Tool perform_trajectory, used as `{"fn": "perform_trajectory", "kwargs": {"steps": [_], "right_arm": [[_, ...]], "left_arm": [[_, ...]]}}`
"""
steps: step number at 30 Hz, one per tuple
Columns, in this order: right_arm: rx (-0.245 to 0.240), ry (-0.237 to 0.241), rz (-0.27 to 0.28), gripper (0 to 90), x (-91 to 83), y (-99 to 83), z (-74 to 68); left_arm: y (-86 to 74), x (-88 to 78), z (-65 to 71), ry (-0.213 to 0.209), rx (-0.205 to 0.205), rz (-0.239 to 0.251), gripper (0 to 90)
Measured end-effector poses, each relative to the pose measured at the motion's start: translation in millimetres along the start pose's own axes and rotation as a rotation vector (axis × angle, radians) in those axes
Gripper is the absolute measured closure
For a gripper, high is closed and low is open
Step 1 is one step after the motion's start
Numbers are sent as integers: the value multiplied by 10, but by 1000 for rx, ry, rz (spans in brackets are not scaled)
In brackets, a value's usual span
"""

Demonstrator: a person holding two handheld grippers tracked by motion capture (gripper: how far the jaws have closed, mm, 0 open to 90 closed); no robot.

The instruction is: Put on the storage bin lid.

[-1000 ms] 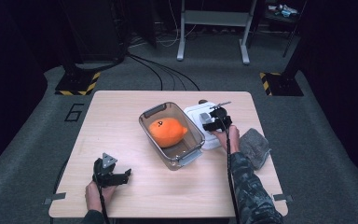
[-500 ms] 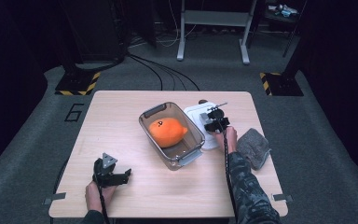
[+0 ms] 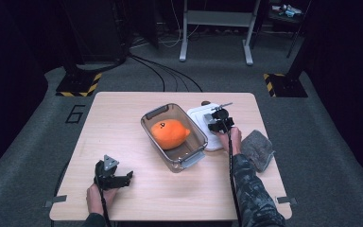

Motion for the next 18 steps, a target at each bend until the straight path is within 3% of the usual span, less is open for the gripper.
{"fn": "perform_trajectory", "kwargs": {"steps": [18], "right_arm": [[8, -34, 69, 665, -352, 207, 115]], "left_arm": [[0, -1, 1, 1, 2, 0, 109]]}}
Point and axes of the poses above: each handheld gripper's, and its own axes: x roughly forward along the jaws, y roughly out of its top, z roughly to its right, the point moved 1 cm from there along x, roughly forward along the jaws, and after that the axes turned 12 degrees about z, right-handed, at the moved point
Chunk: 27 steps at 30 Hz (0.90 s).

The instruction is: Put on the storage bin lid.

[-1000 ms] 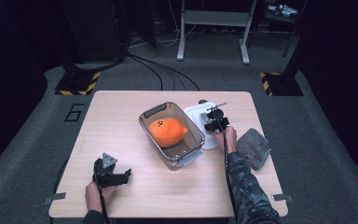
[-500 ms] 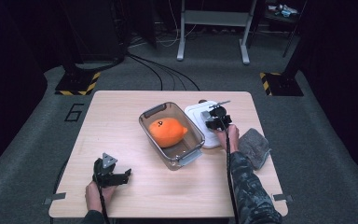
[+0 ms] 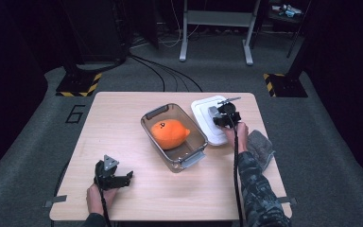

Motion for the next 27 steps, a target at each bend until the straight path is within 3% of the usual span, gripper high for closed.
{"fn": "perform_trajectory", "kwargs": {"steps": [14, 27], "right_arm": [[3, -37, 28, 666, -374, 189, 156], [-9, -44, 60, 666, -721, 399, 165]], "left_arm": [[1, -4, -6, -3, 6, -7, 109], [0, -2, -4, -2, -4, -6, 109]]}}
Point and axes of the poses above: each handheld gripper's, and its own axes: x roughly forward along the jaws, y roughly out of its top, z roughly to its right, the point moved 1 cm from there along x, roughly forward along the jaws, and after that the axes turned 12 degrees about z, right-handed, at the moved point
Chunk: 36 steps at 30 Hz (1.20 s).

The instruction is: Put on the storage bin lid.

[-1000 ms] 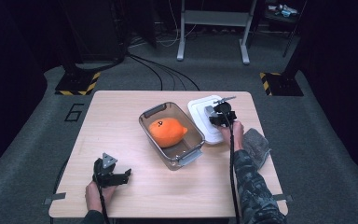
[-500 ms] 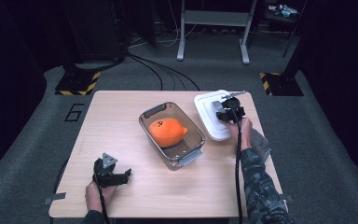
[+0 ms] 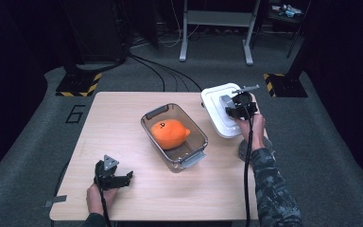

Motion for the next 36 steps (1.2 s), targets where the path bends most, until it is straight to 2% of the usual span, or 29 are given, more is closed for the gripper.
{"fn": "perform_trajectory", "kwargs": {"steps": [7, 15, 16, 24, 27, 29, 32, 36], "right_arm": [[-28, 5, 17, 666, -138, 111, -45], [-49, 32, 46, 665, -317, 254, -185], [-70, 36, 51, 666, -360, 285, -241], [-106, 66, 70, 665, -487, 371, -443], [-101, 78, 71, 665, -530, 386, -529], [-113, 86, 77, 665, -535, 388, -547], [-87, 107, 79, 665, -564, 379, -656], [-85, 128, 84, 665, -558, 353, -749]], "left_arm": [[3, 0, -16, -7, -10, -10, 109], [2, 5, -14, -1, -19, -4, 109], [2, 5, -14, -1, -19, -4, 109], [2, 5, -14, -1, -19, -4, 110], [3, 3, -15, -3, -15, -6, 109], [1, 5, -7, -5, -27, -5, 109], [1, 4, -8, -4, -25, -6, 109], [3, 2, -14, -3, -16, -7, 109]]}}
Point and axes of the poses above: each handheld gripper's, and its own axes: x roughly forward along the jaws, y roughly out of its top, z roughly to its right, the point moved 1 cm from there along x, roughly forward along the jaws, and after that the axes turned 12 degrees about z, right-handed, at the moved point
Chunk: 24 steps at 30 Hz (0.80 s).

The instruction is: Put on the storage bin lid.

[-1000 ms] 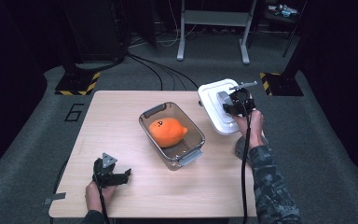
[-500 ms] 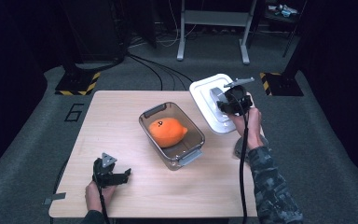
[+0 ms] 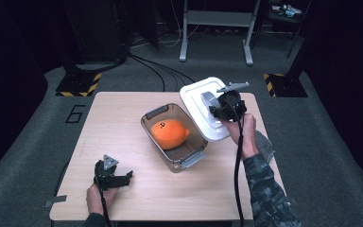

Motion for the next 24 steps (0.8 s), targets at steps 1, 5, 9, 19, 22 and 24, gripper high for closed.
{"fn": "perform_trajectory", "kwargs": {"steps": [1, 5, 9, 19, 22, 24], "right_arm": [[-2, 8, -2, 665, 7, -6, -22], [4, 26, -8, 665, 37, -26, -122], [3, 39, -7, 665, 60, -35, -189], [10, 82, -9, 665, 146, -79, -385], [2, 96, -15, 665, 194, -108, -461], [10, 102, -28, 665, 218, -123, -511]], "left_arm": [[0, 0, -1, 0, 0, 0, 109], [0, 0, -1, 0, 0, 0, 109], [0, -1, -1, -1, 0, -1, 109], [0, -1, -2, -1, 2, -1, 109], [0, -1, -3, -2, -1, -3, 109], [-1, 0, -2, -2, -2, -2, 109]]}}
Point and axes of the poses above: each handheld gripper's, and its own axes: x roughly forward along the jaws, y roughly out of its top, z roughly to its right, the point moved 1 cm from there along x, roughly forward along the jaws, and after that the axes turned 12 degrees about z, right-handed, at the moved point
